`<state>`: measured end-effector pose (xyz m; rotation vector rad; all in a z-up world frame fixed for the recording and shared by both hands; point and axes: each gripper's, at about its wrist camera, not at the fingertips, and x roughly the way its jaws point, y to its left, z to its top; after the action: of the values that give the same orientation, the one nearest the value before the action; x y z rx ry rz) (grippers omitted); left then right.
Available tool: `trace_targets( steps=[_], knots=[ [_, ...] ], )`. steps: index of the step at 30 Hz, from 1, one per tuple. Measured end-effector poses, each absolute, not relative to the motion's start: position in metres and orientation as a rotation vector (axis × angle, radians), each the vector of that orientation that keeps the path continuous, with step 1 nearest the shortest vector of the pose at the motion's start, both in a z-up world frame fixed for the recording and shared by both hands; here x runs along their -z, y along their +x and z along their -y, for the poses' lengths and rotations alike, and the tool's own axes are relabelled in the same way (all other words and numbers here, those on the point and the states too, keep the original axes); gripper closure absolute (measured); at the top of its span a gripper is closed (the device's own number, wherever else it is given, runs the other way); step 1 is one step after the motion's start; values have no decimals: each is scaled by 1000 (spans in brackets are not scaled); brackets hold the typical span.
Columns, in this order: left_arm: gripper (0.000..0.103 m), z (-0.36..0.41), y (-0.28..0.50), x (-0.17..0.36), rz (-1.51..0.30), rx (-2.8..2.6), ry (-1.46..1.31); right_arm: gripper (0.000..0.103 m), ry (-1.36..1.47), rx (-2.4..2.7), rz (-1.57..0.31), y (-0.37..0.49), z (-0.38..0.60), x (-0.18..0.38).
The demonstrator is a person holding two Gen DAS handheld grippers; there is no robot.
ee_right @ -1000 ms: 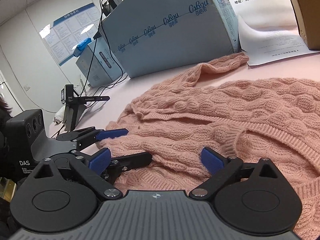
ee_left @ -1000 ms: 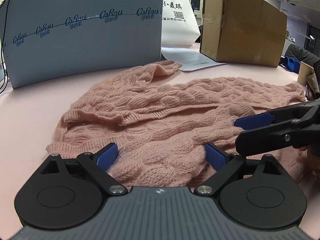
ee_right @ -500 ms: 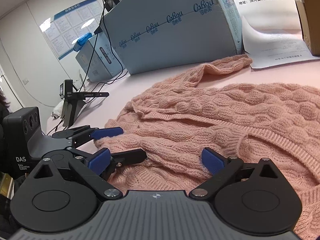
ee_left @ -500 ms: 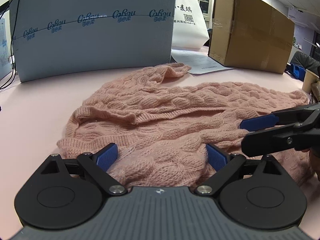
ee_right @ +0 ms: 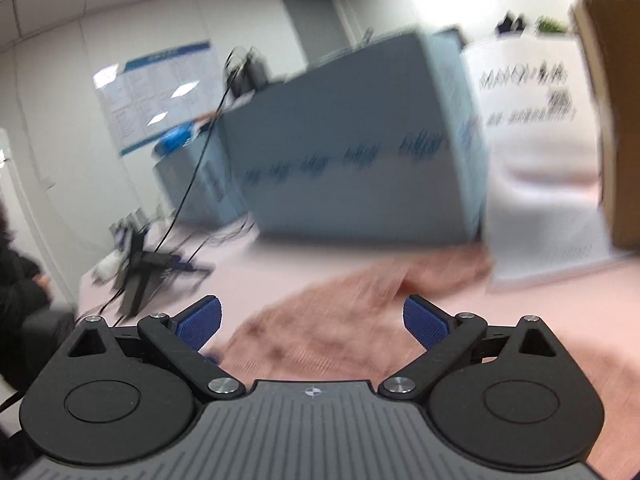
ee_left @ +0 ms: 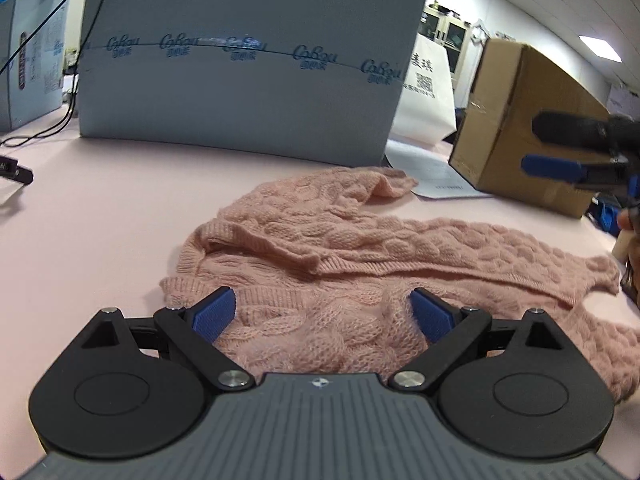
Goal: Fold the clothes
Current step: 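Grasp the sweater edge with the right gripper and lift it toward the left gripper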
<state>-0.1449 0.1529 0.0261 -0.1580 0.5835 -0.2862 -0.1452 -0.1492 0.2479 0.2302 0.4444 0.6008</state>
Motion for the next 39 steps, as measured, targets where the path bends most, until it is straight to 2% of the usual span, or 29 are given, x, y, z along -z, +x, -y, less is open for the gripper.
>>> trace_targets(
  steps=[6, 9, 11, 13, 22, 23, 24, 26, 27, 29, 32, 36, 39],
  knots=[
    [10, -156, -142, -25, -600, 259, -176, 8, 26, -446, -419, -98, 155, -262],
    [10, -152, -146, -26, -579, 238, -142, 20, -37, -417, -465, -76, 155, -257],
    [10, -151, -147, -26, -567, 225, -127, 35, -69, -395, -512, -57, 151, -249],
    [10, -151, -147, -26, -564, 219, -122, 40, -82, -373, -558, -35, 147, -236],
    [10, -165, -144, -28, -550, 214, -199, 41, -153, -309, -731, 52, 125, -165],
    [10, -164, -144, -27, -556, 228, -198, 43, -151, -325, -737, 55, 123, -161],
    [10, -163, -143, -27, -563, 241, -198, 47, -147, -341, -742, 58, 121, -157],
    [10, -155, -142, -25, -603, 323, -163, 75, -140, -372, -752, 64, 117, -150],
    [10, -150, -143, -24, -622, 375, -137, 82, -143, -372, -749, 63, 116, -151],
    [10, -139, -145, -22, -651, 465, -80, 89, -153, -367, -740, 62, 113, -152],
    [9, -121, -153, -20, -657, 511, 35, 96, -153, -367, -717, 57, 111, -157],
    [9, -109, -157, -16, -657, 497, 123, 96, -106, -377, -662, 40, 116, -176],
    [9, -119, -156, -20, -640, 493, 66, 97, -82, -390, -619, 26, 118, -195]
  ],
)
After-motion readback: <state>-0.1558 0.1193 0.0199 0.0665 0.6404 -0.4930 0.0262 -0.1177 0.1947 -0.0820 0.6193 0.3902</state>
